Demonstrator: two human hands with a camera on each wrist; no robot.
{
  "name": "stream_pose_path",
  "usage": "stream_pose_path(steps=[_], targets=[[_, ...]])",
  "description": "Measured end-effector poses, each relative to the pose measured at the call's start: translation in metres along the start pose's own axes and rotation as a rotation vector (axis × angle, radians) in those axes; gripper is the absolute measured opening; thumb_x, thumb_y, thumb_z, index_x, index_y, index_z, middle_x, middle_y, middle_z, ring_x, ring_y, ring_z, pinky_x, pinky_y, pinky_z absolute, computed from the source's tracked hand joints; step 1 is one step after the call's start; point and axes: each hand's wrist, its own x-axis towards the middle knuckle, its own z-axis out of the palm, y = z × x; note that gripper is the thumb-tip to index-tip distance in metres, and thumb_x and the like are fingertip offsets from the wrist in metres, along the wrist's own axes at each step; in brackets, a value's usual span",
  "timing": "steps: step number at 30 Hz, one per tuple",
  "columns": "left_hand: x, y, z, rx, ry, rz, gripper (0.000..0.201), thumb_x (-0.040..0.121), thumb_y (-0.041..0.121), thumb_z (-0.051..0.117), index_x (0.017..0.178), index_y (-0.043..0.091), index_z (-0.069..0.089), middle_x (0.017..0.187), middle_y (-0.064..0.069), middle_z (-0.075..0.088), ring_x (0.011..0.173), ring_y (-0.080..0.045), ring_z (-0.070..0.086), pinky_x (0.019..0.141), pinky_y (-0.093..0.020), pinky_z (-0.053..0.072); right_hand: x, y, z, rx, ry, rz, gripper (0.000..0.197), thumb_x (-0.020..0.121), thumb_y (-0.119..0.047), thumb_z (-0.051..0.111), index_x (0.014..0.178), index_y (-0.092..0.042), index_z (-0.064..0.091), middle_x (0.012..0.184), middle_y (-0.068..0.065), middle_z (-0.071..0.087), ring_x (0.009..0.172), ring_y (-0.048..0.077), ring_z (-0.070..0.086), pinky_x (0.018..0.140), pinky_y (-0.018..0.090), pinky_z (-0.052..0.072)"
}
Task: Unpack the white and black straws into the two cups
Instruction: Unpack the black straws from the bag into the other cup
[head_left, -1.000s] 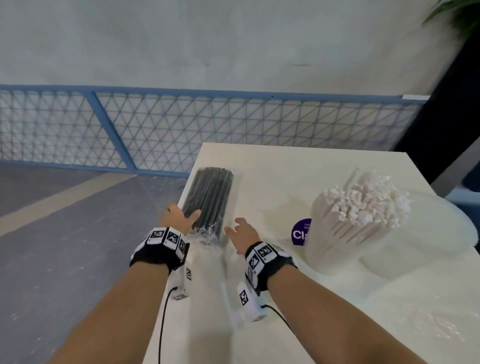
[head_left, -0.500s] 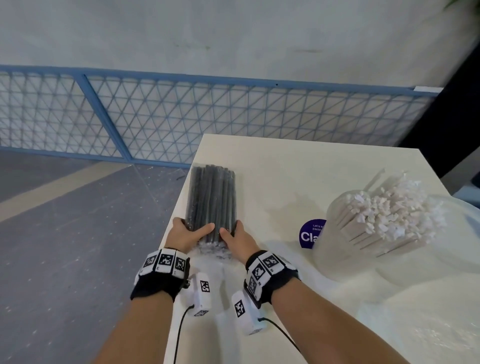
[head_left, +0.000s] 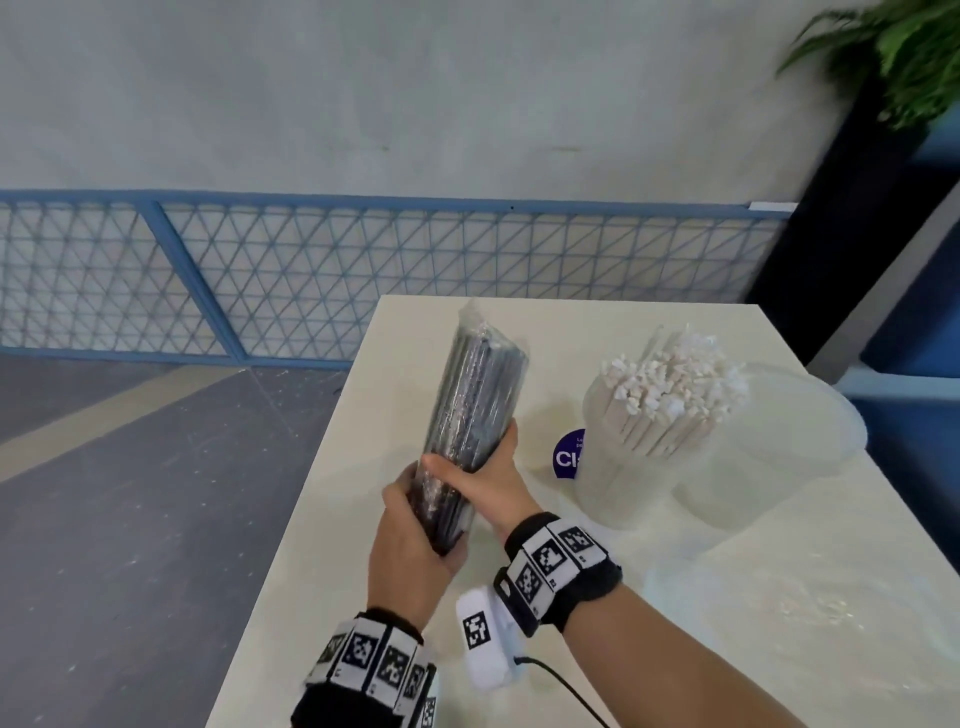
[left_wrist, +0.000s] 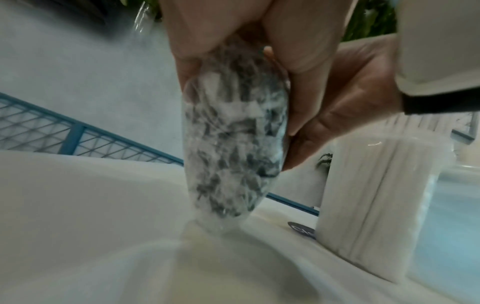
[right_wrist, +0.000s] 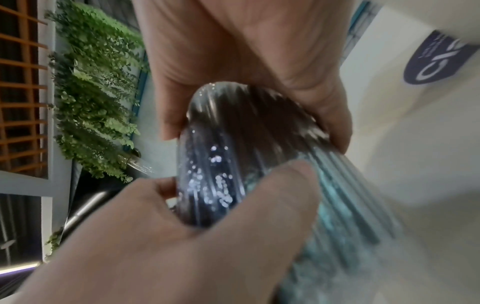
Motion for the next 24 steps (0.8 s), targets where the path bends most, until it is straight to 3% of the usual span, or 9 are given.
stream_pose_path(steps=[2,3,7,11,16,19,21,22,24], targets=[[-0.010,0.000,-0.001,-0.135,-0.093,0.044,0.071,0.067,0.017,0.079,0.112,0.028,0.026,0.117,-0.002,0.051,0.082,-0.005,0.065,0.067,-0.017,0.050,-0.015,0.000,-0.013,0.060,-0.064,-0.055,0.121,0.054,-0.037,0.087,0.142,-0.034,0.005,0.131,-0.001,0.049,0.119,0.016,0.052,0.105,0.041,0.042],[-0.013,0.001,-0.003,-0.204,-0.155,0.056,0.069,0.067,0.026,0.078,0.108,0.032,0.023,0.118,-0.006,0.050,0.081,-0.005,0.066,0.068,-0.017,0.052,-0.024,0.000,-0.020,0.082,-0.113,-0.077,0.115,0.057,-0.029,0.085,0.143,-0.032,0.008,0.130,-0.002,0.051,0.118,0.014,0.053,0.104,0.040,0.043],[-0.019,0.014,-0.012,-0.427,-0.325,0.025,0.086,0.059,0.075,0.062,0.119,0.030,0.020,0.124,0.001,0.049,0.102,0.006,0.060,0.084,-0.012,0.047,-0.060,-0.002,-0.046,0.135,-0.293,-0.138,0.097,0.062,-0.017,0.078,0.140,-0.029,0.021,0.129,0.000,0.056,0.117,0.014,0.057,0.102,0.038,0.046],[-0.019,0.038,-0.014,-0.507,-0.446,-0.020,0.108,0.052,0.088,0.050,0.136,0.028,0.021,0.129,0.011,0.051,0.112,0.005,0.056,0.091,-0.015,0.046,-0.089,-0.007,-0.080,0.186,-0.417,-0.107,0.084,0.061,-0.024,0.075,0.135,-0.017,0.036,0.123,0.006,0.061,0.112,0.019,0.061,0.095,0.035,0.051],[-0.022,0.081,0.006,-0.463,-0.415,-0.037,0.102,0.040,0.076,0.072,0.123,0.030,0.033,0.114,0.003,0.058,0.096,0.000,0.063,0.083,-0.018,0.049,-0.108,-0.005,-0.134,0.333,-0.377,-0.001,0.077,0.057,-0.025,0.067,0.129,-0.005,0.045,0.118,0.014,0.062,0.104,0.024,0.062,0.093,0.040,0.052],[-0.026,0.099,0.025,-0.373,-0.313,-0.057,0.079,0.055,0.036,0.085,0.112,0.025,0.032,0.105,0.001,0.056,0.084,-0.002,0.062,0.071,-0.017,0.048,-0.114,-0.005,-0.161,0.316,-0.316,-0.018,0.054,0.068,-0.015,0.053,0.121,-0.013,0.052,0.112,0.011,0.062,0.101,0.024,0.058,0.096,0.048,0.046],[-0.028,0.105,0.039,-0.346,-0.263,-0.054,0.083,0.058,0.016,0.086,0.115,0.023,0.026,0.106,0.006,0.053,0.090,0.001,0.056,0.073,-0.015,0.044,-0.120,-0.005,-0.176,0.287,-0.277,-0.048,0.050,0.072,-0.011,0.044,0.119,-0.022,0.054,0.109,0.007,0.061,0.097,0.024,0.054,0.092,0.048,0.043],[-0.030,0.107,0.045,-0.342,-0.246,-0.048,0.090,0.053,0.016,0.089,0.117,0.024,0.026,0.107,0.009,0.052,0.094,0.002,0.055,0.075,-0.014,0.043,-0.123,-0.006,-0.182,0.266,-0.273,-0.063,0.050,0.074,-0.012,0.044,0.122,-0.025,0.052,0.108,0.003,0.062,0.096,0.021,0.054,0.090,0.044,0.042],[-0.034,0.107,0.056,-0.317,-0.217,-0.038,0.100,0.038,0.033,0.090,0.118,0.026,0.031,0.112,0.009,0.053,0.101,0.000,0.055,0.080,-0.016,0.043,-0.127,-0.006,-0.190,0.215,-0.270,-0.091,0.050,0.080,-0.020,0.049,0.130,-0.027,0.045,0.113,-0.003,0.063,0.101,0.017,0.059,0.089,0.037,0.046]])
